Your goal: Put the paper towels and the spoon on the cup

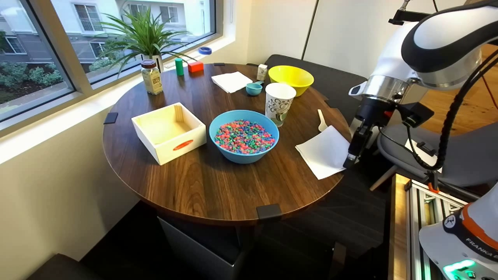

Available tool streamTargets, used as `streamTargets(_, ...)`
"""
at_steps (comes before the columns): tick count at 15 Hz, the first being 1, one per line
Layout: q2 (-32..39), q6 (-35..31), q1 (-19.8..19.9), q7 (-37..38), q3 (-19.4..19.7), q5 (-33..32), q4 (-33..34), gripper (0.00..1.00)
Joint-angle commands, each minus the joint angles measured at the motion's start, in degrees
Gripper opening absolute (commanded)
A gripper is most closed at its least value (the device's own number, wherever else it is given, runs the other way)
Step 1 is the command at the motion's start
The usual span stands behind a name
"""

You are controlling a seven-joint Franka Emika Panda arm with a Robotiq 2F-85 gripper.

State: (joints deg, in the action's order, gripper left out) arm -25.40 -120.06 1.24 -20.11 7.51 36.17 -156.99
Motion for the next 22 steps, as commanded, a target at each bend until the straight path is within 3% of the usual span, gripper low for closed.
streamTargets(1, -7.20, -0.39, 0.98, 7.20, -3.54, -7.14, -1.40, 0.04)
streamTargets(4, -11.02, 0.56, 0.17, 9.66, -4.43, -12.34, -0.06, 0.04)
streamTargets(5, -7.32, -0.07, -1.01, 7.87, -2.61, -10.15, 0.45, 0.06)
streamTargets(11, -10.48, -0.08, -1.08, 9.05, -3.00, -11.90, 0.53, 0.03)
streamTargets(22, -18.36, 3.98, -0.66, 11.85, -8.58, -30.90, 8.11, 0.03)
